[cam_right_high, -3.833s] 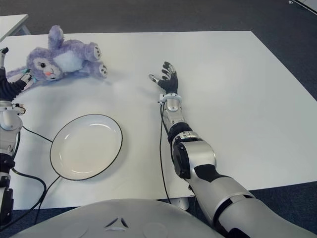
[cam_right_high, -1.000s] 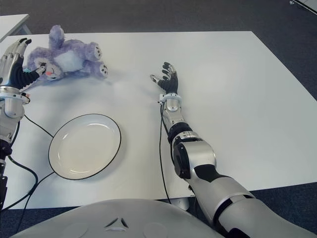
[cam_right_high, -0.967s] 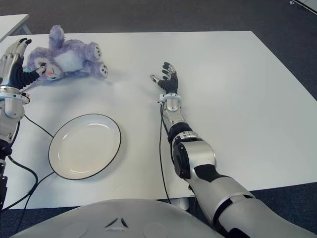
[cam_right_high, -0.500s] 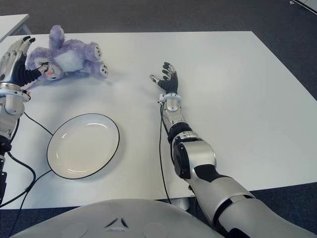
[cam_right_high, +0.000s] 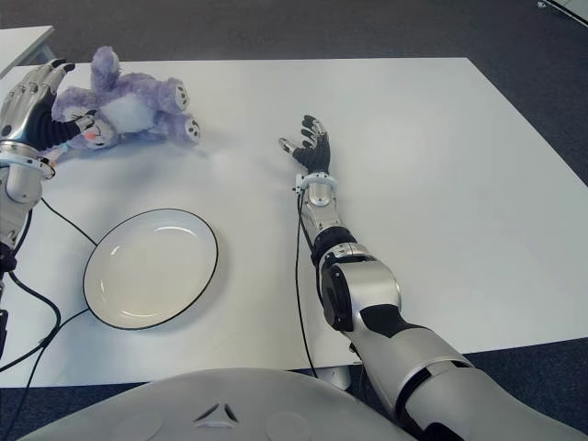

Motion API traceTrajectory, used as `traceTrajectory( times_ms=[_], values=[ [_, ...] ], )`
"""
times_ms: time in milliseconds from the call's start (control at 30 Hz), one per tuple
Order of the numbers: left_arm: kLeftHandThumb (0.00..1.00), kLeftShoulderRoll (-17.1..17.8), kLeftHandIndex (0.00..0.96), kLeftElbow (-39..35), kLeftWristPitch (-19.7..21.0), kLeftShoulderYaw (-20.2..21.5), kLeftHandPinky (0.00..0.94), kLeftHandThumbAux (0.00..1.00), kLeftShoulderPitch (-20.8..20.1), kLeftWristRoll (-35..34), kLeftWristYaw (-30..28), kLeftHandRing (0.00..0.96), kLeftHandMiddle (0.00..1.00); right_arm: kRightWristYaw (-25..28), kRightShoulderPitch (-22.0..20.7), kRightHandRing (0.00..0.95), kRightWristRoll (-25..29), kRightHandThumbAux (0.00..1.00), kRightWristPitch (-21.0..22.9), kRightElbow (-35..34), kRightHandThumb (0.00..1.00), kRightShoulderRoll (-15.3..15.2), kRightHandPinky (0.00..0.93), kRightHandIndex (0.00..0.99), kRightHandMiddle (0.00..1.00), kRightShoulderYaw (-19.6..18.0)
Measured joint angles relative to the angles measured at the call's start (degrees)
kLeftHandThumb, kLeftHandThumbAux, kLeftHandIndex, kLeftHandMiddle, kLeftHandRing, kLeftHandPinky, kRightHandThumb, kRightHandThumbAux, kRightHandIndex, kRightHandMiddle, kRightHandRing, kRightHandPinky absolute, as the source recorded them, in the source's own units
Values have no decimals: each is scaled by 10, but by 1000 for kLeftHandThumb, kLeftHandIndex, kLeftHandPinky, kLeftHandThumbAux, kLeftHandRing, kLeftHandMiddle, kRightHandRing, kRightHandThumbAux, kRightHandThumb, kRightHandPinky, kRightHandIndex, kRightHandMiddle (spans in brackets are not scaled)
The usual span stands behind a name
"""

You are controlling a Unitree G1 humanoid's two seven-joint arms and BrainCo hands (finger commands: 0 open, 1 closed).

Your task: Put the doll into the plate.

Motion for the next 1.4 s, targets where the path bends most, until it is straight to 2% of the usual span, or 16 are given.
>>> traceTrajectory(
  times_ms=[267, 400, 700, 967, 1000, 1100, 1400],
  values=[
    [343, 7, 0, 0, 3, -4, 101, 570, -8, 3, -25, 56, 36, 0, 0, 161, 0, 950, 0, 0, 216, 0, 165, 162, 183, 1],
    [348, 9, 0, 0, 5, -4, 68, 573, -10, 5, -31, 45, 26, 0, 0, 157, 0, 950, 0, 0, 194, 0, 166, 159, 180, 1],
    [343, 11, 0, 0, 13, -5, 64, 571, -19, 6, -53, 39, 21, -1, 0, 159, 0, 956, 0, 0, 178, 0, 170, 161, 181, 1],
    [336, 14, 0, 0, 16, -7, 54, 560, -29, 6, -61, 40, 22, -3, 0, 156, 0, 958, 0, 0, 194, 0, 160, 164, 181, 2],
    [340, 14, 0, 0, 16, -7, 81, 555, -29, 7, -63, 42, 25, -3, 0, 155, 0, 957, 0, 0, 203, 0, 159, 164, 180, 2],
    [344, 15, 0, 0, 16, -10, 81, 553, -31, 7, -63, 45, 28, -3, 0, 154, 0, 955, 0, 0, 213, 0, 161, 165, 180, 2],
    [357, 16, 0, 10, 14, -23, 75, 558, -38, 12, -67, 45, 22, -3, 0, 154, 0, 956, 0, 0, 199, 0, 164, 160, 176, 1]
  ],
)
